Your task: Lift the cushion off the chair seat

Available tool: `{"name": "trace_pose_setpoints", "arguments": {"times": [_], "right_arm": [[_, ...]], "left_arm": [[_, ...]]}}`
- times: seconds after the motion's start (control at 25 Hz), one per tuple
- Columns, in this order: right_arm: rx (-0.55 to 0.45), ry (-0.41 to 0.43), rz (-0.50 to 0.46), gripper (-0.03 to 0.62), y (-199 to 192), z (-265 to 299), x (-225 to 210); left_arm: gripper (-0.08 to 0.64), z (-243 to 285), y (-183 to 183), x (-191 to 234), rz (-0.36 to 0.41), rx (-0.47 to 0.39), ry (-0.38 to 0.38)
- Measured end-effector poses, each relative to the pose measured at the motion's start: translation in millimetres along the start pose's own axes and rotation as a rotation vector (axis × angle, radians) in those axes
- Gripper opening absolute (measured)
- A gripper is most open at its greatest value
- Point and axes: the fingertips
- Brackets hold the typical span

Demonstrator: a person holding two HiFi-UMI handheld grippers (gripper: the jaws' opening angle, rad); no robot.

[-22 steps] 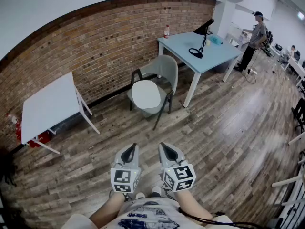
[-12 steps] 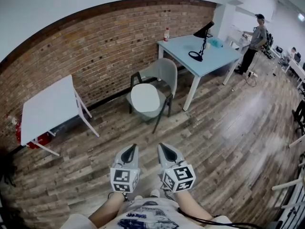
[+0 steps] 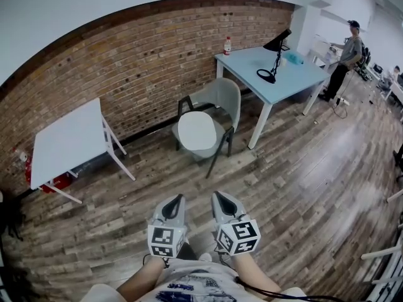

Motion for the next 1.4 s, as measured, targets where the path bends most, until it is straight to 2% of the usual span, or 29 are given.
{"name": "trace_pose_setpoints", "arguments": {"times": [0.36, 0.64, 1.0, 1.2, 1.4], "right_arm": [[0.048, -0.023, -0.027, -0.002, -9, 58, -23], [0.051, -0.046, -0.053, -0.002, -1, 151, -33], [0.046, -0.091, -0.04, -0.003, 12, 269, -30], [0.035, -0.141, -0.041, -0.002, 15, 306, -38], [0.061, -0.148, -0.039, -0.002, 12, 328, -45]], "left_arm": [[-0.009, 61, -6, 52, -0.036, -0.001, 0.008], [-0.009, 125, 0, 115, -0.041, -0.013, -0.03], [-0.009, 202, 20, 212, -0.04, -0.008, -0.079], [-0.009, 232, 20, 242, -0.04, -0.013, -0.117], [-0.009, 252, 16, 257, -0.057, -0.006, -0.129]]}}
Point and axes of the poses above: the fingertips, and each gripper's own axes: z forward along the fingers, x to its left, y out of its top, and after that the axes turned 8 degrees about -x, right-handed
